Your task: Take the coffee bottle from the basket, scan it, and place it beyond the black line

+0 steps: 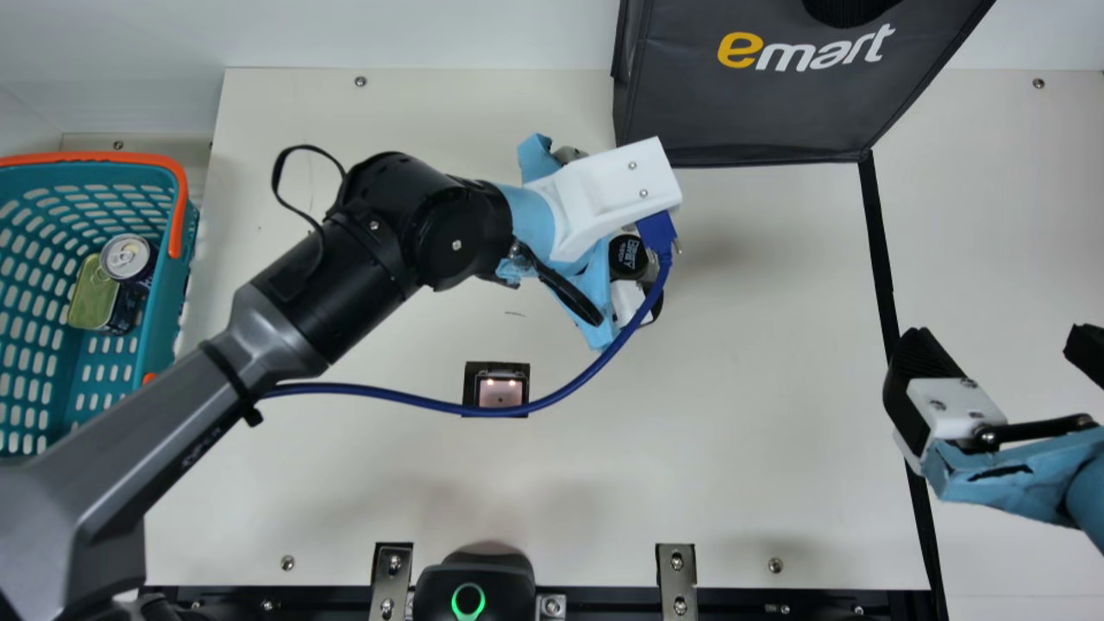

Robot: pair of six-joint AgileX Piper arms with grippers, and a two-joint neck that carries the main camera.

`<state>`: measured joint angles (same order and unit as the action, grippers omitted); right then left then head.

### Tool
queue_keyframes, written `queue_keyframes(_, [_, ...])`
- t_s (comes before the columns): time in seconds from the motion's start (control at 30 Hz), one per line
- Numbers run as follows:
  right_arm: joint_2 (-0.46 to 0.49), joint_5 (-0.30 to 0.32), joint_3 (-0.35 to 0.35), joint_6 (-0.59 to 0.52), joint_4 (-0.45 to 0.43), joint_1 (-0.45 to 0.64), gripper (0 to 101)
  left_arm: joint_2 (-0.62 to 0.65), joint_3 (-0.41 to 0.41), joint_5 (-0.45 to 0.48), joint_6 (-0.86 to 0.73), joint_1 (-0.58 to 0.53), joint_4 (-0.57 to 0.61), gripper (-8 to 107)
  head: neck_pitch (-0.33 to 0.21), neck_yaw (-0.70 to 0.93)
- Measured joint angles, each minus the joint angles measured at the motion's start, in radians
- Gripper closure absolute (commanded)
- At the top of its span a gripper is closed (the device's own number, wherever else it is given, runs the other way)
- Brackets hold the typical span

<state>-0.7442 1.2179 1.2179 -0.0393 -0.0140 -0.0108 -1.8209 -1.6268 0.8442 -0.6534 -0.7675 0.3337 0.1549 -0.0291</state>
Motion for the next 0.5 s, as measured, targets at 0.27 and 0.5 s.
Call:
queue_keyframes(0.27, [0.0, 0.0, 0.0, 0.0, 0.0, 0.0, 11, 0.038, 0.008, -0.02, 0.104, 0.015, -0.058, 9, 0.0, 0.0])
queue_keyframes(0.5, [0.0, 0.0, 0.0, 0.0, 0.0, 0.0, 11, 0.084, 0.04, -0.057, 0.237, 0.045, -0.144, 9, 0.0, 0.0])
